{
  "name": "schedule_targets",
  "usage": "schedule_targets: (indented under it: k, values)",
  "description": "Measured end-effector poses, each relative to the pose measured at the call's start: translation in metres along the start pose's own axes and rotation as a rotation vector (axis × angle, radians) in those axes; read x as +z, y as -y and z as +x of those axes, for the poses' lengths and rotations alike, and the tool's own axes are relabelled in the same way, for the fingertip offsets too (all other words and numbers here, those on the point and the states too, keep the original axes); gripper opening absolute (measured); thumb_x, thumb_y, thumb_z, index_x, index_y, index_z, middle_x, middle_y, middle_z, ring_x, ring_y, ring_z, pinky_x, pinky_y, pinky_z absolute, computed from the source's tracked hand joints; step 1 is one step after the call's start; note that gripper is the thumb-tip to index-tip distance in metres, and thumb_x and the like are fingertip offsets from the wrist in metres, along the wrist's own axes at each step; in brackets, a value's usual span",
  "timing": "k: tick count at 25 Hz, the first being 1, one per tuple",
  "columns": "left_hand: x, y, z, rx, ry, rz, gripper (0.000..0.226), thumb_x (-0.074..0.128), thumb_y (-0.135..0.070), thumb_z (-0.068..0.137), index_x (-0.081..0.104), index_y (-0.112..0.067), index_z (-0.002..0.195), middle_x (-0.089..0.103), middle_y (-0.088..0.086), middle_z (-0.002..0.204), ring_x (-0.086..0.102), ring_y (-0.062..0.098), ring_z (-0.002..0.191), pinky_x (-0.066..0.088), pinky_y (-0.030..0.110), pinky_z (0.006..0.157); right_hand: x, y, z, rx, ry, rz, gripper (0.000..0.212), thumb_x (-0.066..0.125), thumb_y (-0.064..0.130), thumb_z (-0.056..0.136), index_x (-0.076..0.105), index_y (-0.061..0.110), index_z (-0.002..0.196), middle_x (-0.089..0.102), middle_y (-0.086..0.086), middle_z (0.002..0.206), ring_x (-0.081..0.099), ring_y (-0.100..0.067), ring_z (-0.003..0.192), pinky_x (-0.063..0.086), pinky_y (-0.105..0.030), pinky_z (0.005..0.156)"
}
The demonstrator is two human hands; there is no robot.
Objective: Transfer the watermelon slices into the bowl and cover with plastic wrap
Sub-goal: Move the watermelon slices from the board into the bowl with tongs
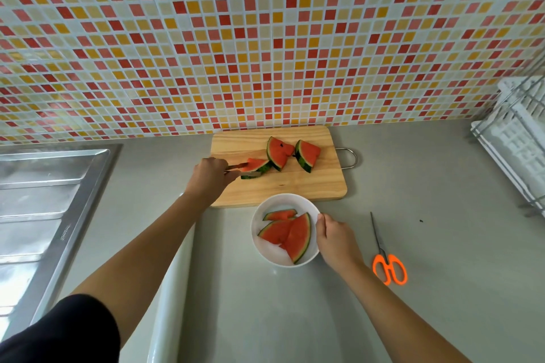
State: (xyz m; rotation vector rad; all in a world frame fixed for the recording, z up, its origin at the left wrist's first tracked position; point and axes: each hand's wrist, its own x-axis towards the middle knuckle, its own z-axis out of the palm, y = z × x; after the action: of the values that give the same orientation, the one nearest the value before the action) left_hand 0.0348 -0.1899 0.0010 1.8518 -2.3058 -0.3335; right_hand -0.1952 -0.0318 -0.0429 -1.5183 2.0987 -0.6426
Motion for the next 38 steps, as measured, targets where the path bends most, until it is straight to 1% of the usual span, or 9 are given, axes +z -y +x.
schedule_targets:
  k: [5, 9, 14, 16, 18, 24, 28, 33, 38]
  values:
    - [0.003, 0.015, 0.008, -0.223, 0.044, -0.246, 0.050, 0.061, -0.050, 0.083, 0.069, -0.008, 0.109, 0.069, 0.008, 0.101, 0.060, 0.019, 0.076, 0.051, 0.030, 0.065, 0.000, 0.000, 0.000, 0.006, 0.008, 0.012, 0.032, 0.032, 0.024, 0.098, 0.041, 0.011, 0.070, 0.063, -0.023, 0.074, 0.058, -0.038, 0.072, 0.034, -0.034, 0.058]
    - [-0.002, 0.018, 0.003, -0.345, 0.052, -0.452, 0.048, 0.063, -0.050, 0.082, 0.071, -0.007, 0.102, 0.064, -0.002, 0.080, 0.054, 0.013, 0.068, 0.042, 0.022, 0.054, 0.000, -0.001, 0.000, 0.011, 0.008, 0.011, 0.031, 0.032, 0.024, 0.098, 0.040, 0.012, 0.070, 0.063, -0.024, 0.075, 0.058, -0.039, 0.074, 0.035, -0.036, 0.059]
    - [-0.028, 0.012, -0.045, -0.149, 0.080, -0.645, 0.036, 0.063, -0.053, 0.078, 0.075, -0.022, 0.093, 0.070, -0.011, 0.081, 0.063, 0.012, 0.076, 0.051, 0.026, 0.065, 0.001, 0.000, 0.003, 0.002, -0.006, -0.006, 0.031, 0.032, 0.024, 0.097, 0.039, 0.012, 0.069, 0.063, -0.026, 0.076, 0.058, -0.040, 0.075, 0.034, -0.037, 0.059]
    - [-0.036, 0.004, -0.075, 0.057, 0.090, -0.569, 0.024, 0.066, -0.049, 0.076, 0.075, -0.030, 0.087, 0.069, -0.026, 0.073, 0.063, -0.002, 0.074, 0.044, 0.007, 0.059, 0.002, -0.002, 0.003, -0.008, -0.007, -0.007, 0.032, 0.032, 0.023, 0.097, 0.042, 0.011, 0.070, 0.063, -0.027, 0.076, 0.058, -0.041, 0.075, 0.031, -0.036, 0.059]
    - [-0.036, -0.002, -0.098, 0.256, 0.081, -0.431, 0.016, 0.071, -0.037, 0.078, 0.075, -0.024, 0.087, 0.068, -0.020, 0.071, 0.061, -0.004, 0.066, 0.040, 0.004, 0.060, 0.003, -0.004, 0.003, -0.014, -0.011, -0.013, 0.034, 0.032, 0.022, 0.097, 0.050, 0.006, 0.073, 0.063, -0.028, 0.077, 0.059, -0.042, 0.076, 0.028, -0.035, 0.059]
    - [-0.028, -0.013, -0.133, 0.639, -0.018, 0.033, 0.049, 0.050, -0.048, 0.086, 0.071, -0.004, 0.092, 0.062, 0.010, 0.068, 0.061, 0.027, 0.051, 0.051, 0.031, 0.046, 0.002, -0.004, 0.002, -0.020, -0.015, -0.024, 0.037, 0.032, 0.024, 0.097, 0.054, 0.000, 0.081, 0.065, -0.029, 0.082, 0.060, -0.042, 0.080, 0.032, -0.037, 0.060]
    - [-0.026, -0.027, -0.136, 0.702, -0.021, 0.343, 0.038, 0.081, -0.042, 0.066, 0.071, -0.007, 0.074, 0.057, 0.005, 0.055, 0.053, 0.021, 0.036, 0.040, 0.024, 0.032, 0.001, -0.002, 0.001, -0.010, 0.001, -0.026, 0.038, 0.030, 0.024, 0.098, 0.054, -0.001, 0.082, 0.064, -0.029, 0.083, 0.059, -0.041, 0.081, 0.033, -0.037, 0.061]
    - [-0.048, -0.020, -0.132, 0.485, 0.062, 0.083, 0.043, 0.067, -0.043, 0.081, 0.070, -0.005, 0.099, 0.067, 0.011, 0.081, 0.067, 0.028, 0.066, 0.054, 0.032, 0.059, 0.001, -0.001, 0.001, 0.002, 0.022, -0.013, 0.040, 0.028, 0.025, 0.098, 0.055, 0.000, 0.085, 0.064, -0.028, 0.082, 0.059, -0.041, 0.080, 0.036, -0.037, 0.062]
    - [-0.049, -0.025, -0.069, 0.101, -0.106, -0.154, 0.034, 0.061, -0.043, 0.087, 0.073, -0.011, 0.089, 0.068, 0.007, 0.077, 0.061, 0.024, 0.067, 0.046, 0.029, 0.061, 0.000, 0.000, 0.000, 0.019, 0.037, 0.019, 0.037, 0.030, 0.027, 0.098, 0.049, 0.006, 0.075, 0.063, -0.025, 0.076, 0.058, -0.039, 0.074, 0.033, -0.034, 0.058]
